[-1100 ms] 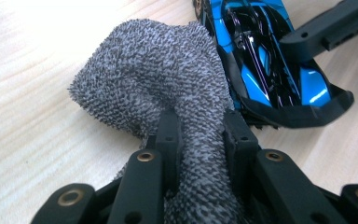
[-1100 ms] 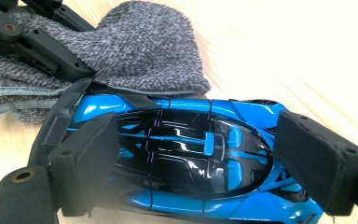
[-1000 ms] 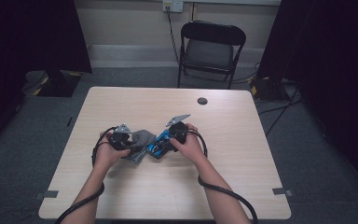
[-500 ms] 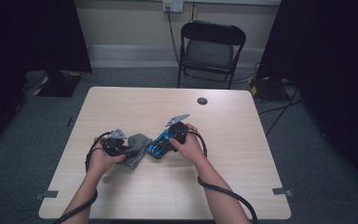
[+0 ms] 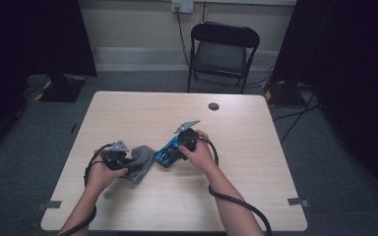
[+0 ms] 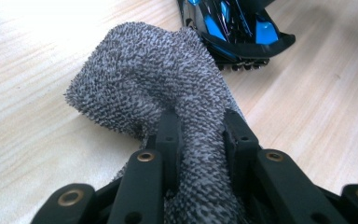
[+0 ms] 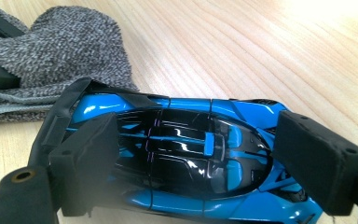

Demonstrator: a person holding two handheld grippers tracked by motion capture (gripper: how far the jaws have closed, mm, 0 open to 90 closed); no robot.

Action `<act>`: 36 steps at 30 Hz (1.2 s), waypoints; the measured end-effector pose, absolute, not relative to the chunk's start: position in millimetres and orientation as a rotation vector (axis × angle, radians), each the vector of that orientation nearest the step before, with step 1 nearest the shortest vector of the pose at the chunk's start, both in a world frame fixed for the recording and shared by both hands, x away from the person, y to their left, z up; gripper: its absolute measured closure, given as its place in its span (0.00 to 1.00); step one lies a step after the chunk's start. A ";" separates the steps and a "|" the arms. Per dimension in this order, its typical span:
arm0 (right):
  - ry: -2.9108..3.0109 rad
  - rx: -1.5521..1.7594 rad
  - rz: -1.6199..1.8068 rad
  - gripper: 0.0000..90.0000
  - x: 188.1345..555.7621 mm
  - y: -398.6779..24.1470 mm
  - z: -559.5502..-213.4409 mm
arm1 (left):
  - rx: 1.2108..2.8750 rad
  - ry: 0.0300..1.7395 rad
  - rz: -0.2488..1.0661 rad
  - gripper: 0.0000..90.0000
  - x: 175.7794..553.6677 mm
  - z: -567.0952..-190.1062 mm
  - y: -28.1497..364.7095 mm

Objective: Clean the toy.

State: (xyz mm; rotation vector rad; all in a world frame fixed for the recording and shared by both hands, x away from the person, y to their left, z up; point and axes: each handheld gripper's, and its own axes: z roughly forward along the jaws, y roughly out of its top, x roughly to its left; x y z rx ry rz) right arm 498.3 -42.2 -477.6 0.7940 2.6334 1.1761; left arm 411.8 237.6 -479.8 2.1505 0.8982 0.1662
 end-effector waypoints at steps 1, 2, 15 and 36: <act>2.633 0.794 1.177 0.15 498.3 -42.3 -477.6 | 2.152 0.898 0.161 0.80 411.1 -479.6 238.4; 2.633 0.793 1.177 0.15 498.3 -42.3 -477.6 | 2.154 0.898 0.160 0.80 410.2 -479.3 238.9; 2.632 0.797 1.176 0.15 498.2 -42.1 -477.6 | 2.181 0.886 0.118 0.80 397.7 -476.3 249.8; 2.628 0.799 1.177 0.15 497.9 -42.3 -477.7 | 2.081 0.953 0.204 0.80 409.3 -445.1 272.1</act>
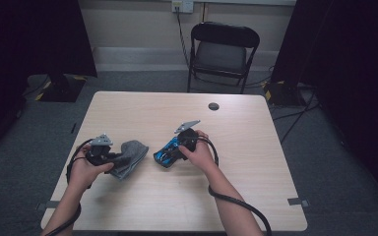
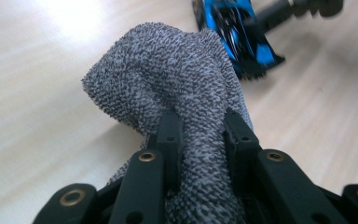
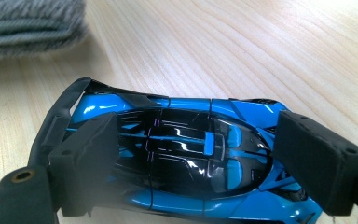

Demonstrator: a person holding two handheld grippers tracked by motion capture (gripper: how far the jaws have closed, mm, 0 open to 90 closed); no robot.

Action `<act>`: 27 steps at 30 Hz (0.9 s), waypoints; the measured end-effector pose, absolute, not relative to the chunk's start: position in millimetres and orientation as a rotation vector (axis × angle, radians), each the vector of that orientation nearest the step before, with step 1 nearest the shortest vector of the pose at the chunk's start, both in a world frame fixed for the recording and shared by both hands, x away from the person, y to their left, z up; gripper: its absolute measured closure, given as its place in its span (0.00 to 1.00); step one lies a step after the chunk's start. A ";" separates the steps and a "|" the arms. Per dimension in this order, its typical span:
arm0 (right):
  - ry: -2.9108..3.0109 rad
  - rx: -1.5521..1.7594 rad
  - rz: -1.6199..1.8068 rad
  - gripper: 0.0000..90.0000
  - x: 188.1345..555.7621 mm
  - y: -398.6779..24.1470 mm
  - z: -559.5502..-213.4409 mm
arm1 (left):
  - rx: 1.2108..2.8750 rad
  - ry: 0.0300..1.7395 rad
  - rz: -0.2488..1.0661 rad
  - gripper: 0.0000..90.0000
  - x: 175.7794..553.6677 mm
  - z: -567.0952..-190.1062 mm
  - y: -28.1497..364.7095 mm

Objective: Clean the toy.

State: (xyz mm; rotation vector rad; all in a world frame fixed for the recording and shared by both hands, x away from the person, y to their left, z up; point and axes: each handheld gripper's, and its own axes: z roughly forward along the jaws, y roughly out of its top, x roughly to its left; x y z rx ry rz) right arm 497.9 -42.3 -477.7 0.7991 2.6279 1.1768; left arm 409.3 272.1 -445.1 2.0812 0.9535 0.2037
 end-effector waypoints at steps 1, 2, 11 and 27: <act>2.628 0.799 1.177 0.15 497.9 -42.2 -477.8 | 2.078 0.958 0.207 0.80 412.4 -444.1 271.2; 2.628 0.799 1.178 0.15 497.9 -42.3 -477.8 | 2.069 0.964 0.213 0.80 415.4 -443.5 269.6; 2.626 0.800 1.179 0.15 497.7 -42.4 -477.9 | 2.049 0.975 0.267 0.81 443.2 -432.7 254.5; 2.627 0.793 1.182 0.15 498.2 -43.2 -478.1 | 2.030 1.011 0.297 0.81 482.6 -445.2 226.1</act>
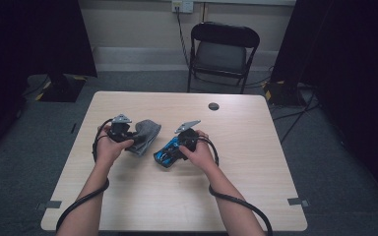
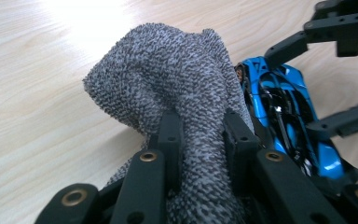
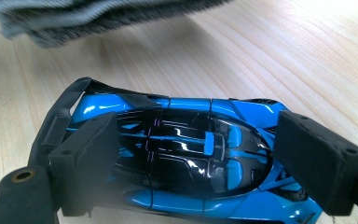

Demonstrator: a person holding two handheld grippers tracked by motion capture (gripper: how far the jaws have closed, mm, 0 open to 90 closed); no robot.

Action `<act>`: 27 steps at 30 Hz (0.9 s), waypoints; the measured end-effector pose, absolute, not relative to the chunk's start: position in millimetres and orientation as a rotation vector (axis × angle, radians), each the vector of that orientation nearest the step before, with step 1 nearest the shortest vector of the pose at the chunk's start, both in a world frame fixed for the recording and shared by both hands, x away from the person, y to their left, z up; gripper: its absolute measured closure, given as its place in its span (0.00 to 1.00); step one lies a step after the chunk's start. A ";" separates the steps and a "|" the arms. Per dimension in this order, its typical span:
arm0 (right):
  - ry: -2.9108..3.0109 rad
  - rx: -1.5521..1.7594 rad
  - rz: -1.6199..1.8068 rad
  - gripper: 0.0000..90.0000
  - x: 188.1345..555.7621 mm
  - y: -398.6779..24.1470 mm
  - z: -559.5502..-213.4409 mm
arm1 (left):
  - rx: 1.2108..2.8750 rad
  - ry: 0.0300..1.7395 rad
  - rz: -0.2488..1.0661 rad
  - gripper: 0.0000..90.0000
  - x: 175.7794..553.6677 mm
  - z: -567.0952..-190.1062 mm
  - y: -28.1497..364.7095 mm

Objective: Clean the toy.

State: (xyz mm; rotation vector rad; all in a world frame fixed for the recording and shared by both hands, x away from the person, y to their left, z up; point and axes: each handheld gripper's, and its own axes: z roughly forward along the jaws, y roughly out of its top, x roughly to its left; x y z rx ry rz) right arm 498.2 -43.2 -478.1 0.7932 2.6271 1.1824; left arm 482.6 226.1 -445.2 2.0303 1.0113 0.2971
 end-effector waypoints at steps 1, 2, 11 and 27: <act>2.629 0.794 1.180 0.15 498.3 -42.9 -477.9 | 2.033 1.014 0.299 0.81 484.7 -447.0 224.2; 2.630 0.793 1.179 0.15 498.5 -43.0 -477.8 | 2.035 1.018 0.294 0.81 486.8 -448.6 222.4; 2.624 0.795 1.191 0.15 498.2 -43.7 -478.6 | 2.047 1.003 0.303 0.81 505.5 -458.3 198.4; 2.616 0.795 1.201 0.15 497.4 -44.1 -479.4 | 2.169 0.941 0.309 0.80 517.2 -481.1 157.2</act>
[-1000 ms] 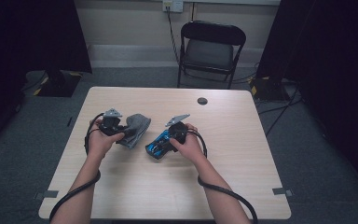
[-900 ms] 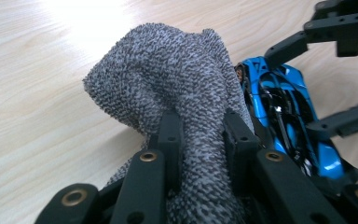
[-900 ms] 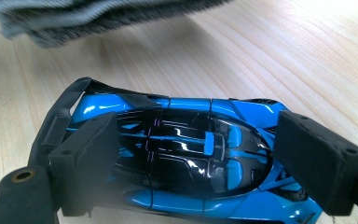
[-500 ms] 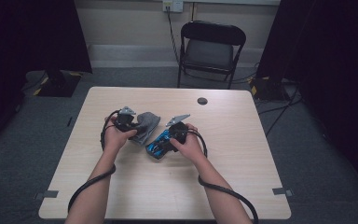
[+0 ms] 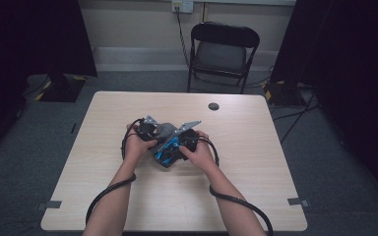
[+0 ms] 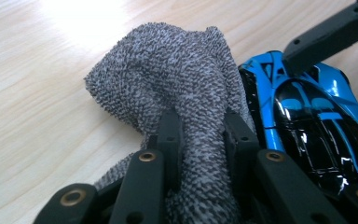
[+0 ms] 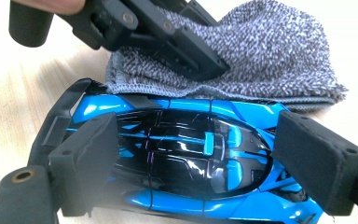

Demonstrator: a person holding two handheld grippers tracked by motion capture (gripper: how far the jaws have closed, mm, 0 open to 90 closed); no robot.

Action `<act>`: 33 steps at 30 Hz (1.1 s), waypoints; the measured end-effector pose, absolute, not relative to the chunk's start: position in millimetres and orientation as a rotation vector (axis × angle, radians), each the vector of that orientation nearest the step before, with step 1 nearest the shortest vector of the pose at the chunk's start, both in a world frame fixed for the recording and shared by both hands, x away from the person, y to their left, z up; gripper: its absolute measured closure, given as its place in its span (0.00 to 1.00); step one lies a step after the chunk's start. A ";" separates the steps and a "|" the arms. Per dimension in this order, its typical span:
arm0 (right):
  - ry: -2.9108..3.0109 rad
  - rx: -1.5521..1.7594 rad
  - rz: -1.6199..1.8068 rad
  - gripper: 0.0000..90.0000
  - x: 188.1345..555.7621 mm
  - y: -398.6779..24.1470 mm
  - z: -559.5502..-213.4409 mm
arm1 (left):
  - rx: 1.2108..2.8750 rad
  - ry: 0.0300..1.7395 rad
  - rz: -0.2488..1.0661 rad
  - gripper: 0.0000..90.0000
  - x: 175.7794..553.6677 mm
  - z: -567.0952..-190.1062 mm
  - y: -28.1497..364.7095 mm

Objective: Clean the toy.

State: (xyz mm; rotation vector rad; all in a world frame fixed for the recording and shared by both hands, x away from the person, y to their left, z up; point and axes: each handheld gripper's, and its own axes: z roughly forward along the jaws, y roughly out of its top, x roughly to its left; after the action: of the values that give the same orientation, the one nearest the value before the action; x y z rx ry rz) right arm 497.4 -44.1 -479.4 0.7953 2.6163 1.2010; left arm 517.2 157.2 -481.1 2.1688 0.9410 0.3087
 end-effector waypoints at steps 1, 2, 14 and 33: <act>2.617 0.796 1.201 0.15 497.6 -44.1 -479.4 | 2.167 0.939 0.310 0.80 517.1 -481.0 157.2; 2.618 0.796 1.201 0.15 497.7 -44.2 -479.3 | 2.173 0.934 0.310 0.80 516.8 -480.5 157.3; 2.622 0.795 1.196 0.15 498.0 -43.7 -478.9 | 2.193 0.882 0.295 0.81 511.1 -478.0 159.9; 2.624 0.792 1.191 0.15 498.0 -43.5 -478.7 | 2.190 0.868 0.250 0.81 497.8 -478.8 177.4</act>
State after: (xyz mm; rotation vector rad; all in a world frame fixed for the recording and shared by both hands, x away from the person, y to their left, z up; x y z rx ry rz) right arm 498.0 -43.5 -478.7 0.7921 2.6243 1.1905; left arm 497.8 177.4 -478.8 2.1904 0.8679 0.2498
